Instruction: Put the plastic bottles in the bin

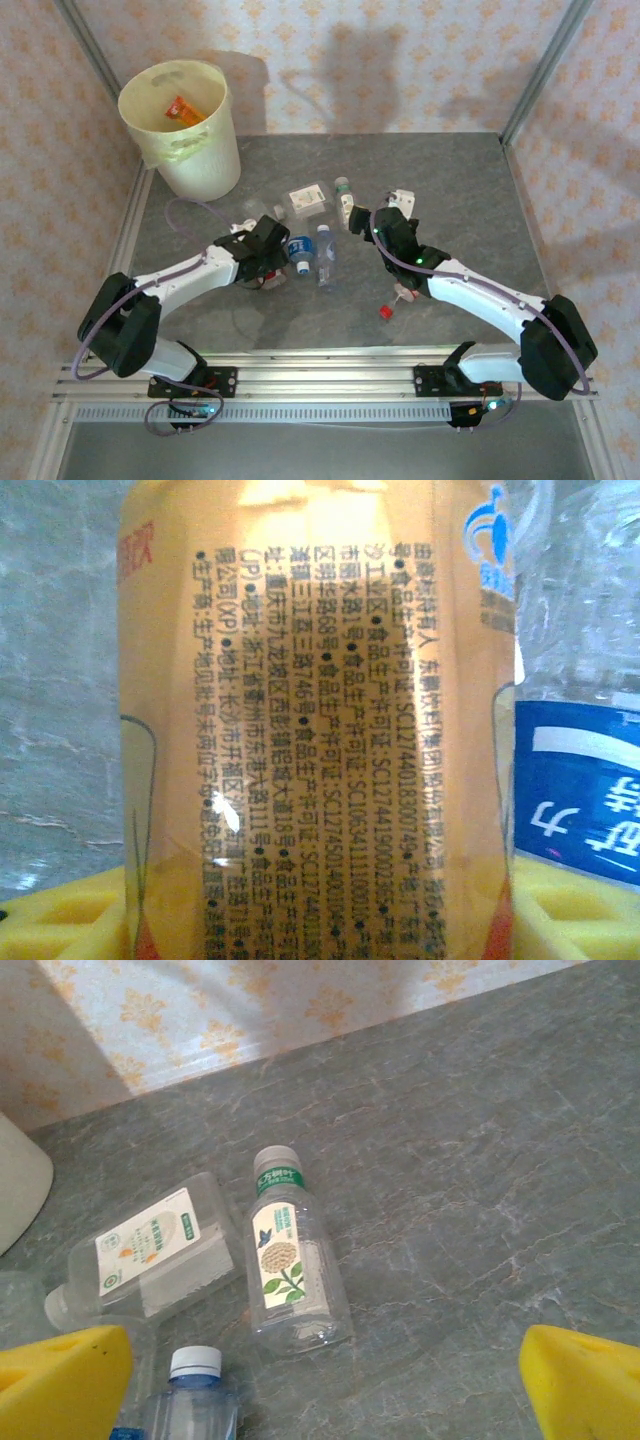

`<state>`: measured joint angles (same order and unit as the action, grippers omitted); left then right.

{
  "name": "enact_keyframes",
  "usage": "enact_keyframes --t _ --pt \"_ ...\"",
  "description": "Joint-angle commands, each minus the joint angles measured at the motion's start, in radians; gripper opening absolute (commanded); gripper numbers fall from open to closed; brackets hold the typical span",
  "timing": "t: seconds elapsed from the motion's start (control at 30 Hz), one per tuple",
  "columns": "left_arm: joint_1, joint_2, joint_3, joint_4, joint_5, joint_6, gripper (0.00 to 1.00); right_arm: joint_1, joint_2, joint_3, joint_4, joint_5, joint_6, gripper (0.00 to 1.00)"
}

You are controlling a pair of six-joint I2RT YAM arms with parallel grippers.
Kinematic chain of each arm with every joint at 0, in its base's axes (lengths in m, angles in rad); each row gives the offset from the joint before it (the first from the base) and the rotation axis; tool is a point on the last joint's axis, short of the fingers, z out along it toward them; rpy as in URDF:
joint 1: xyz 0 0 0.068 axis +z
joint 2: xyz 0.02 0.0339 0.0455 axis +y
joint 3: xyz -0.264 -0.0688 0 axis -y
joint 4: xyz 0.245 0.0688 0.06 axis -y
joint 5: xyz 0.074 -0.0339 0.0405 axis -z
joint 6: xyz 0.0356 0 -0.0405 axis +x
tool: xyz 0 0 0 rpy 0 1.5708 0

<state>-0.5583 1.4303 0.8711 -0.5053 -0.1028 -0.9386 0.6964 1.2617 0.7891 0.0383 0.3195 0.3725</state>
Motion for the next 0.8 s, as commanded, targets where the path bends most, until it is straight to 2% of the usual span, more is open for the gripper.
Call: enact_keyframes --t 0.0,0.27,0.53,0.77 --pt "0.006 -0.060 0.080 -0.075 -0.100 0.061 0.68 -0.005 -0.005 -0.007 0.054 -0.073 -0.063 0.99" --pt "0.050 -0.112 0.200 -0.103 -0.143 0.159 0.67 -0.005 -0.026 0.001 0.134 -0.237 -0.153 0.99" --pt "0.127 -0.129 0.297 -0.050 -0.116 0.297 0.68 -0.003 -0.033 0.022 0.170 -0.508 -0.284 0.99" --pt "0.192 -0.143 0.407 0.006 -0.068 0.398 0.68 0.002 -0.048 0.031 0.188 -0.591 -0.312 0.99"
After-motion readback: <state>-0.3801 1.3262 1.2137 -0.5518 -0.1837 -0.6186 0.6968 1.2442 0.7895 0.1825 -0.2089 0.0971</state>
